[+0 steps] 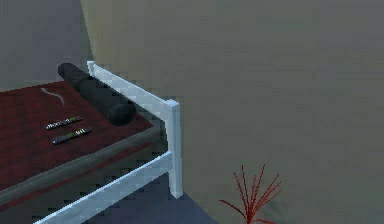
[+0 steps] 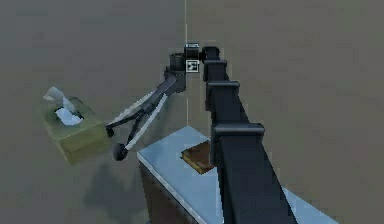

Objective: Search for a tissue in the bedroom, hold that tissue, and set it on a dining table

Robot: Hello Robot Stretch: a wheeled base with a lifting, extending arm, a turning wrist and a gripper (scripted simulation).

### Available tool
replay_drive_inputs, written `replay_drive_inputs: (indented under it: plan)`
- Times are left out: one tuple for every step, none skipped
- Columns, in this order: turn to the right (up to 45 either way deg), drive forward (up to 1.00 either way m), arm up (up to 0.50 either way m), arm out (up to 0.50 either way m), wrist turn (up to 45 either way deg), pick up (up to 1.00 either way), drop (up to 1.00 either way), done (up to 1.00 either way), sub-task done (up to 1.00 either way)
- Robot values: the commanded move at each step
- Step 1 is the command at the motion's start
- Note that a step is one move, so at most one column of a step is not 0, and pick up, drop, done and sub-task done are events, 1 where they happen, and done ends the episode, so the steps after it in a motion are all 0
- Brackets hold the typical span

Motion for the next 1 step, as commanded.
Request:
replay_drive_inputs:
  plan:
    - [0.0, 0.0, 0.0, -0.4, 0.0, 0.0, 0.0, 0.0, 0.0]
